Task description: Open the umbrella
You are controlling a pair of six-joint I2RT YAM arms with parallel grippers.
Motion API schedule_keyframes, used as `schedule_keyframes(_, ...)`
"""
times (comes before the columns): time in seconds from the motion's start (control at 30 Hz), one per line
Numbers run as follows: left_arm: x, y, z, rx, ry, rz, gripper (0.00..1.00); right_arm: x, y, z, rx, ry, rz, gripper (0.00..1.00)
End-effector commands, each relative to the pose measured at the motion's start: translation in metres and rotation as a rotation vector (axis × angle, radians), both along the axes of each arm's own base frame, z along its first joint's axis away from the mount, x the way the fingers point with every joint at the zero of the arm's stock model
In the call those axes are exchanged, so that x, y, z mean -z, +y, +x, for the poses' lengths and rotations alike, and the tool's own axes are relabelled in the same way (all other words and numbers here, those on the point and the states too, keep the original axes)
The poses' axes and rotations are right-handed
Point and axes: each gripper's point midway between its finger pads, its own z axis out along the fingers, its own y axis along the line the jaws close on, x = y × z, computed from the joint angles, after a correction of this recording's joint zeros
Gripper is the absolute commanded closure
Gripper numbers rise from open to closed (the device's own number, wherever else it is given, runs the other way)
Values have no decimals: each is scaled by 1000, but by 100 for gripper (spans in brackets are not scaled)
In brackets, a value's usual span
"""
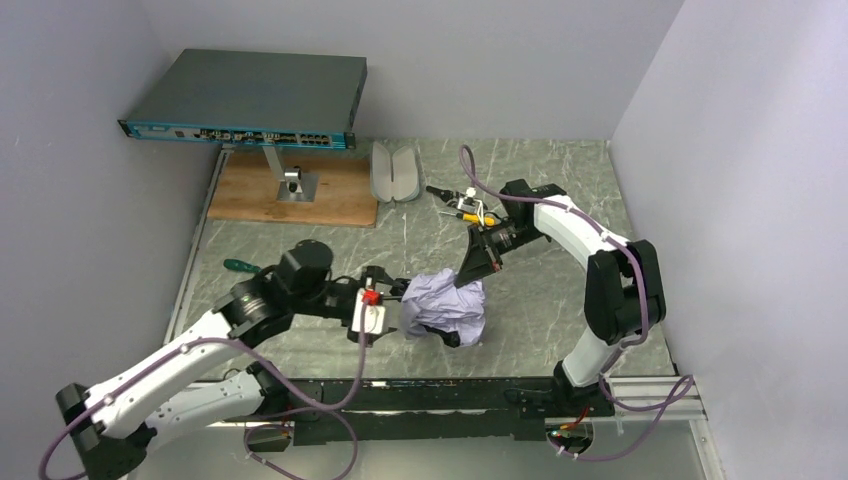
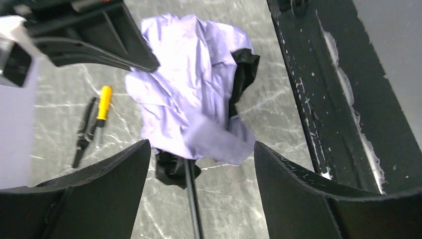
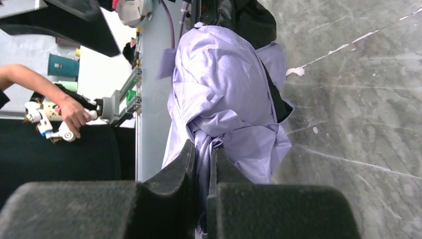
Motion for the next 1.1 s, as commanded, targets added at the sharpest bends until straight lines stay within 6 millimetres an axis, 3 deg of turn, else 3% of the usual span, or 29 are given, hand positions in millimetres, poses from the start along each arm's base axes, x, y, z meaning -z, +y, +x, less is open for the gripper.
schedule_keyframes(0.0, -27, 18, -17, -65, 81, -46, 19, -32, 2, -5, -29, -89, 89, 100)
schedule_keyframes(0.13, -30, 32, -21, -143, 144, -41, 20, -47, 6, 13, 58, -227, 80, 100)
schedule_keyframes(0.27, -43, 43, -28, -185, 200, -90, 21, -84, 11, 28, 151, -353, 129, 100)
schedule_keyframes(0.47, -73, 52, -32, -214, 270, -185, 19, -183, 20, 41, 234, -479, 276, 100)
schedule_keyframes(0.67, -91, 55, -23, -235, 230, -240, 17, -255, 27, 42, 262, -627, 388, 100)
schedule_keyframes(0.77, -111, 63, 7, -379, 202, -305, 15, -286, 22, 50, 345, -750, 403, 100)
schedule_keyframes(0.87, -149, 69, 43, -524, 240, -462, 13, -314, 5, 66, 555, -908, 398, 100)
schedule_keyframes(0.97, -195, 69, 73, -557, 342, -639, 16, -332, -19, 87, 807, -987, 401, 100)
schedule_keyframes(1.07, -227, 77, 107, -610, 454, -778, 19, -342, -39, 100, 977, -1007, 381, 100)
